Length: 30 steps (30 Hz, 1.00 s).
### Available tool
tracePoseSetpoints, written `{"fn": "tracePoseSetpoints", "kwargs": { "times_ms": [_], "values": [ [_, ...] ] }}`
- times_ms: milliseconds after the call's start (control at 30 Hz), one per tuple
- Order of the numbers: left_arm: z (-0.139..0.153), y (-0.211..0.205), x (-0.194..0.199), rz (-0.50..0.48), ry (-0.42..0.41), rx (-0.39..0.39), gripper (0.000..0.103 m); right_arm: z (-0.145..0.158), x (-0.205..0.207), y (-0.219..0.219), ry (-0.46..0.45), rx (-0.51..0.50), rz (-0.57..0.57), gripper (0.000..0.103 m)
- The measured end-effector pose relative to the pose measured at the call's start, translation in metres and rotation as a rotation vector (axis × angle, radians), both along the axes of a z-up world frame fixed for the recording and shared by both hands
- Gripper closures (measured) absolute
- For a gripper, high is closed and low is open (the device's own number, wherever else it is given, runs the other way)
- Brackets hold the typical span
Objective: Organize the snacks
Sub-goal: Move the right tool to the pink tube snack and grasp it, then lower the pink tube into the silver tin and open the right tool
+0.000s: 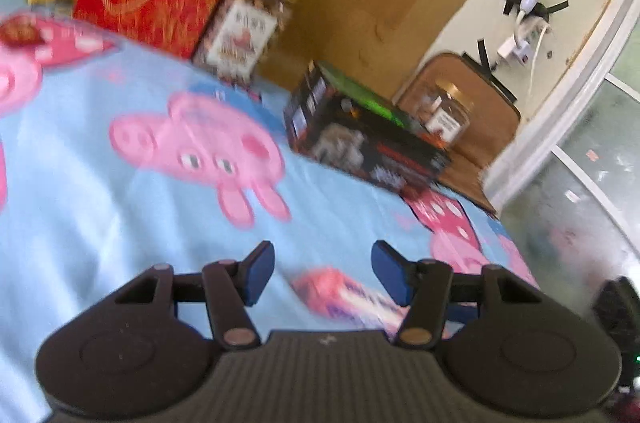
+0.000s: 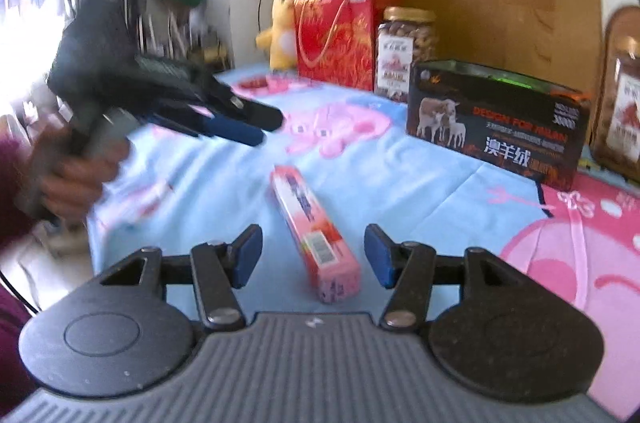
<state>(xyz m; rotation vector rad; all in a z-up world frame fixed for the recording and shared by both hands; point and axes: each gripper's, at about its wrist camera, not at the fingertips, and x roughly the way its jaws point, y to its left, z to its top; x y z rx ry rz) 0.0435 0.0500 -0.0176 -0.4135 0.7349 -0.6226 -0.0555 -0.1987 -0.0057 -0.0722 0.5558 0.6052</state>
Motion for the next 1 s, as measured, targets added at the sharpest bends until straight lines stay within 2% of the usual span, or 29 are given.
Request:
{"fn": "tracePoseSetpoints", "kwargs": {
  "times_ms": [67, 133, 200, 267, 367, 400, 433, 467, 567, 600, 667, 700, 733, 833, 1000],
  "values": [
    [-0.003, 0.0, -0.005, -0.015, 0.049, -0.035, 0.048, -0.004, 0.006, 0.002, 0.016, -0.025, 0.002, 0.045],
    [-0.007, -0.002, -0.007, -0.029, 0.091, -0.055, 0.048, -0.008, 0.012, 0.001, 0.049, -0.031, -0.003, 0.069],
    [-0.01, -0.008, -0.005, -0.052, 0.12, -0.067, 0.048, -0.008, 0.018, -0.007, 0.094, 0.027, -0.023, 0.072],
    [-0.011, -0.016, -0.002, -0.054, 0.122, -0.041, 0.048, -0.011, 0.022, -0.017, 0.152, 0.118, -0.057, 0.074],
    [-0.003, -0.021, 0.003, -0.034, 0.068, 0.01, 0.043, -0.018, 0.027, -0.028, 0.225, 0.25, -0.088, 0.075],
    [0.001, -0.021, 0.006, -0.023, 0.043, 0.022, 0.037, -0.019, 0.027, -0.031, 0.243, 0.282, -0.093, 0.075],
    [0.005, -0.02, 0.01, -0.009, 0.022, 0.038, 0.029, -0.02, 0.028, -0.033, 0.255, 0.304, -0.095, 0.075],
    [0.008, -0.021, 0.016, 0.002, 0.005, 0.053, 0.025, -0.02, 0.028, -0.034, 0.26, 0.312, -0.094, 0.075],
    [0.01, -0.031, 0.034, -0.017, -0.006, 0.084, 0.023, -0.018, 0.024, -0.029, 0.244, 0.29, -0.083, 0.075],
    [0.008, -0.037, 0.039, -0.048, -0.005, 0.093, 0.024, -0.017, 0.024, -0.029, 0.242, 0.287, -0.082, 0.075],
    [-0.001, -0.05, 0.044, -0.104, 0.012, 0.126, 0.041, -0.018, 0.025, -0.03, 0.247, 0.294, -0.083, 0.075],
    [-0.007, -0.056, 0.045, -0.134, 0.035, 0.138, 0.052, -0.018, 0.026, -0.031, 0.251, 0.301, -0.084, 0.075],
    [-0.009, -0.059, 0.04, -0.134, 0.009, 0.15, 0.058, -0.018, 0.026, -0.031, 0.252, 0.304, -0.085, 0.076],
    [-0.006, -0.063, 0.028, -0.136, -0.016, 0.172, 0.057, -0.016, 0.026, -0.032, 0.244, 0.286, -0.086, 0.077],
    [0.02, -0.063, 0.043, -0.116, -0.056, 0.134, 0.057, 0.002, 0.038, -0.032, 0.176, 0.243, -0.057, 0.077]
  ]
}}
